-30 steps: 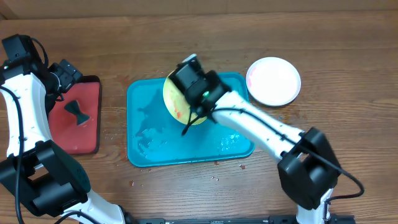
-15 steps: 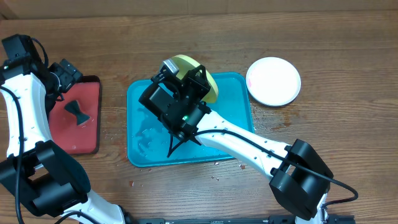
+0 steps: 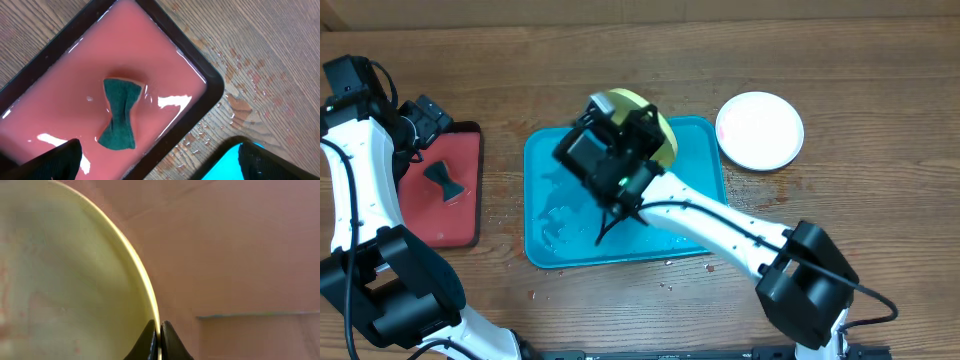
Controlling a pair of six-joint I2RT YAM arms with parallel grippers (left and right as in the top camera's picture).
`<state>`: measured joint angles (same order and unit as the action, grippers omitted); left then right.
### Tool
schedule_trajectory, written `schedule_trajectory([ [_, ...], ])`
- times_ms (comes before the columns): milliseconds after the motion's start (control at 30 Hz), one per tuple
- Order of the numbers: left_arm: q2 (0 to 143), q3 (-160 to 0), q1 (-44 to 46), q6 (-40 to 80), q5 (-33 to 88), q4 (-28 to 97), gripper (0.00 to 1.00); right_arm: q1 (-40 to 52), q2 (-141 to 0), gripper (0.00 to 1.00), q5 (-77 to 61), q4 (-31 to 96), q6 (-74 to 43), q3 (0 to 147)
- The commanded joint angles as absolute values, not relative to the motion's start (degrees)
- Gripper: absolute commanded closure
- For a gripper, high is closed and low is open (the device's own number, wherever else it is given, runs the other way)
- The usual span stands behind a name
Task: Clean dirty plates on tray and stack at the side
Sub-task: 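Lift the yellow plate with the right gripper and stack it on the plates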
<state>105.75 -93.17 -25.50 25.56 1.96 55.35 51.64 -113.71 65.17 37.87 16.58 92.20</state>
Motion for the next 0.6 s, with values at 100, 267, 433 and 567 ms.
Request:
schedule_trajectory([
  [100,105.5,-93.8,-25.5,25.8,2.6,55.5,0.0,38.5,-106.6,0.96,37.1,45.6,-5.4,93.5],
  [267,105.5,-93.8,-25.5,25.8,2.6,55.5,0.01,20.9,-101.5,0.96,10.9,50.2,-10.0,93.5],
  [433,105.5,-93.8,-25.5,25.8,2.6,55.5,0.0,3.6,-102.3,0.96,-8.0,53.7,-10.1,92.4],
  [567,105.5,-93.8,-25.5,25.8,2.6,55.5,0.0,-4.9,-103.0,0.96,-11.5,52.1,-10.1,88.7],
])
